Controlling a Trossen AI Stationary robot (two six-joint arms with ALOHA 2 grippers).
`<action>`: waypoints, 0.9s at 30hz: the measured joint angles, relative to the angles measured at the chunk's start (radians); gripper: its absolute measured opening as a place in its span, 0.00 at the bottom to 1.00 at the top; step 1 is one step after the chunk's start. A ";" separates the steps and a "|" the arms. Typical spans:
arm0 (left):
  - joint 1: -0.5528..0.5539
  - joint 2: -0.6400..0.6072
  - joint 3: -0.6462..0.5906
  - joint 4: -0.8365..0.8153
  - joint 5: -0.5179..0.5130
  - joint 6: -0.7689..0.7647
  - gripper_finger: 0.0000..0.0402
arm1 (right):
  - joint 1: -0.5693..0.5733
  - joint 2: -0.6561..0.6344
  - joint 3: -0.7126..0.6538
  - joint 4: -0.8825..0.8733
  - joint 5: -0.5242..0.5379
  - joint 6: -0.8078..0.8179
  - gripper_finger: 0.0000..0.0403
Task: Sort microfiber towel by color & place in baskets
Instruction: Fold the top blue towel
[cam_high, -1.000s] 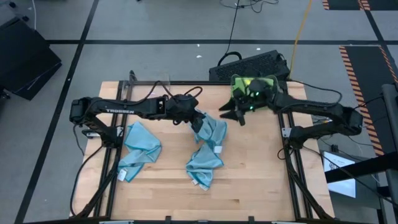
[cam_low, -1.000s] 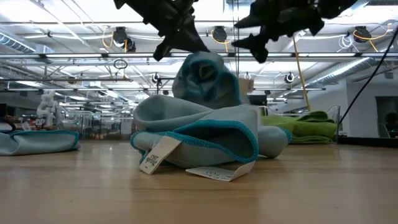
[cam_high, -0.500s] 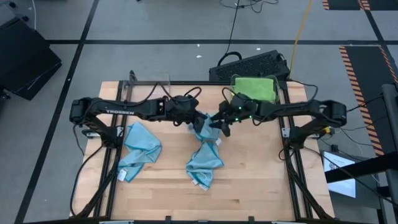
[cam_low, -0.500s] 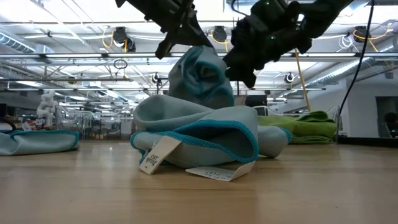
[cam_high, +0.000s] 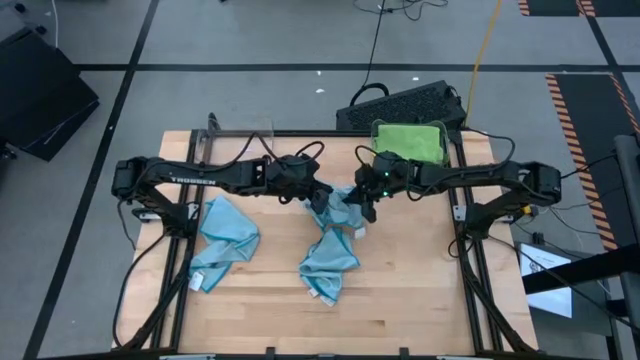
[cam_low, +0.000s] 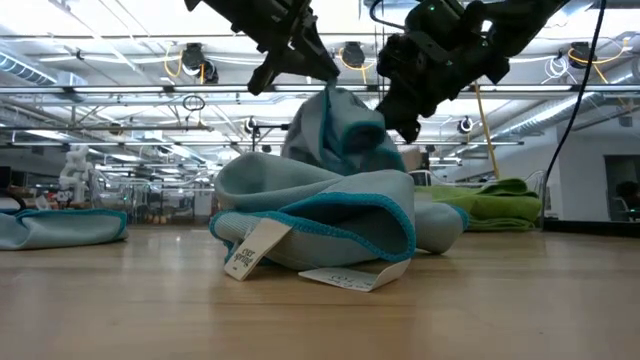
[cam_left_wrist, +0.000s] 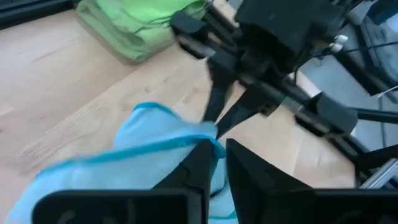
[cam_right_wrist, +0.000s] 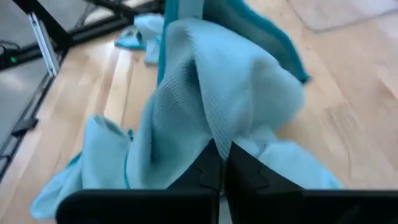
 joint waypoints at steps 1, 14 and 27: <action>0.000 0.000 0.000 -0.008 -0.003 0.000 0.12 | 0.000 -0.003 -0.006 -0.011 -0.001 -0.002 0.01; 0.001 0.010 0.000 -0.124 -0.020 -0.039 0.01 | 0.000 -0.002 -0.024 0.005 0.001 -0.002 0.00; -0.174 0.031 -0.091 -0.119 -0.131 -0.148 0.41 | 0.000 -0.002 -0.024 0.003 -0.001 0.013 0.00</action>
